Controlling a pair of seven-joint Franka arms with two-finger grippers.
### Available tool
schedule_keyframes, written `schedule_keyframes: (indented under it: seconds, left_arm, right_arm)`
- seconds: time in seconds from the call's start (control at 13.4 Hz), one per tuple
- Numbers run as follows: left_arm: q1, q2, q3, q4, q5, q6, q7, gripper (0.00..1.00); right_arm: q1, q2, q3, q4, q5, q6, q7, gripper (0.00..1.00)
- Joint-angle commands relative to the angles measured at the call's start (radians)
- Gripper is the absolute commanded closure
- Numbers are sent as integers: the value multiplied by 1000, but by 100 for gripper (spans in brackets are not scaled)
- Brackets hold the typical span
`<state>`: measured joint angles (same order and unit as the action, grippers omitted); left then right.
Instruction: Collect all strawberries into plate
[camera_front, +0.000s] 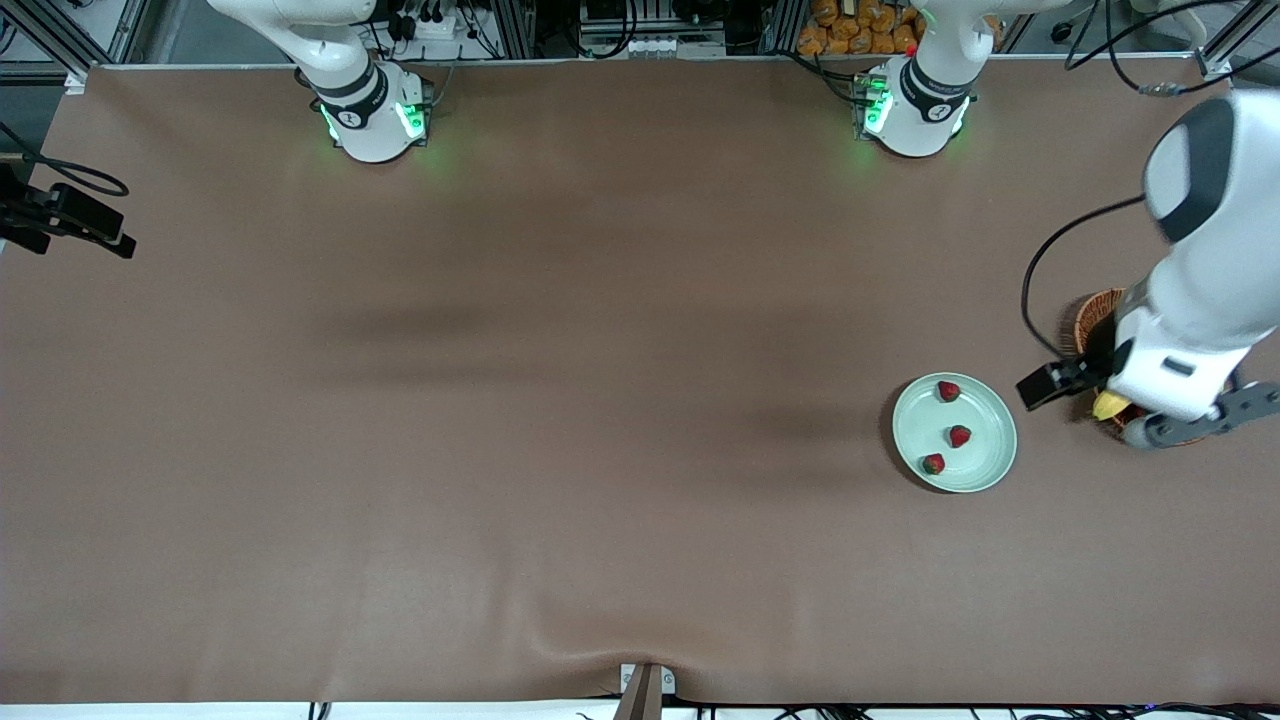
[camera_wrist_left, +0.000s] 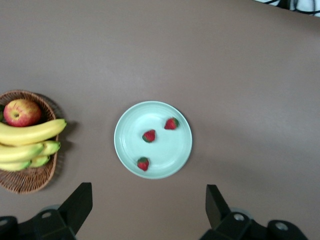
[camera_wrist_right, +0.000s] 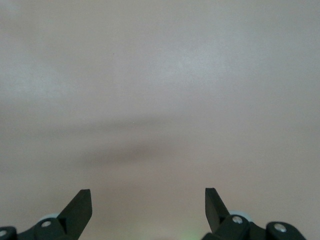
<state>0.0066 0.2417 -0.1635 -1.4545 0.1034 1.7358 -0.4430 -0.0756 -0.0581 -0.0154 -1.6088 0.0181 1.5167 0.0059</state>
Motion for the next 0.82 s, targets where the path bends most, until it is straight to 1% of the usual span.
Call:
schedule_keyframes:
  seconds: [0.0,0.15,0.22,0.3,0.37,0.45,0.6,0.75]
  left_arm:
    - [4,-68,-5,8,-31,-97,44,0]
    - [9,-117,-2,2,-53,-120,119,0]
    - [10,-139,11,-3,-85,-134,180,0]
    - [9,-160,21,-24,-89,-143,235,0]
    - [6,-185,38,-46,-93,-145,277,0]
    - [-6,-211,74,-72,-93,-150,320,0]
    - [-34,-249,110,-122,-96,-150,349,0]
    - [-39,-257,110,-126,-97,-151,353,0]
  right_arm:
    - [-9,-11,8,7,11,-15,28,0]
    - [-9,-9,8,7,10,-10,26,0]
    - [-9,-6,8,7,10,-3,20,0]
    - [-9,-2,6,13,10,3,17,0]
    - [-9,0,8,16,11,11,17,0]
    - [-9,0,6,16,10,19,17,0]
    - [-9,0,6,16,10,20,17,0]
    - [-9,0,6,15,10,19,17,0]
